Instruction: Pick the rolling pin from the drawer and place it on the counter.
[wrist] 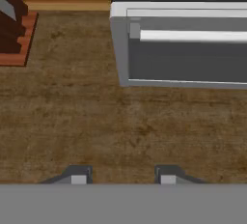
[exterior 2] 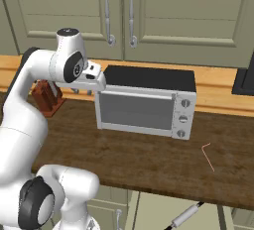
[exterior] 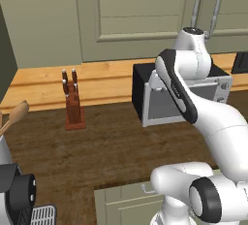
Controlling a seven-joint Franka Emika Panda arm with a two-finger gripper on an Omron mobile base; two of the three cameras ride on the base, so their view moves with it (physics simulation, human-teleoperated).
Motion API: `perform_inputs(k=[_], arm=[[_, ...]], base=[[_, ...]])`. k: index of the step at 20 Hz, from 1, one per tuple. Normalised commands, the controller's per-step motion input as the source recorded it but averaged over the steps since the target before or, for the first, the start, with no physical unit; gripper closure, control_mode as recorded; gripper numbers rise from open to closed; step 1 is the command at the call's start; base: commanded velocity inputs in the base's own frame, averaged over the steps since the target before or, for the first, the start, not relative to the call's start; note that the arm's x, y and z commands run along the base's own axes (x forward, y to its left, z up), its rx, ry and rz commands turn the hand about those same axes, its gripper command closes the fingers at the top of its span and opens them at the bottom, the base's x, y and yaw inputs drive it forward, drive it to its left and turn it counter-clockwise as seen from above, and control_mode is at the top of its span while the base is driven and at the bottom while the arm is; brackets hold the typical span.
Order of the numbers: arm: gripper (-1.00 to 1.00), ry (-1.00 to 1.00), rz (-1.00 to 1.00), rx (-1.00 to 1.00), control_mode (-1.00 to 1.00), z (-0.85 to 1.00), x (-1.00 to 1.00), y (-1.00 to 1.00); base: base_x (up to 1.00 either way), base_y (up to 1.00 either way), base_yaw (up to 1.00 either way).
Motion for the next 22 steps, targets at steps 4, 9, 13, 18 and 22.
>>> perform_inputs(k=[4, 9, 13, 18, 22], arm=[[-1.00, 0.02, 0.00, 0.00, -1.00, -0.01, -0.11, -0.19], [-1.00, 0.14, -0.04, 0.10, -1.00, -0.33, -0.40, -0.99], [-1.00, 0.18, -0.03, 0.07, -1.00, -0.45, -0.28, -1.00], [-1.00, 0.24, -0.03, 0.01, -1.00, -0.57, -0.39, -1.00], [-1.00, 0.26, -0.05, 0.00, -1.00, -0.71, -0.43, -1.00]], base=[[0.00, 0.00, 0.00], [0.00, 0.00, 0.00], [0.00, 0.00, 0.00], [0.00, 0.00, 0.00], [0.00, 0.00, 0.00]])
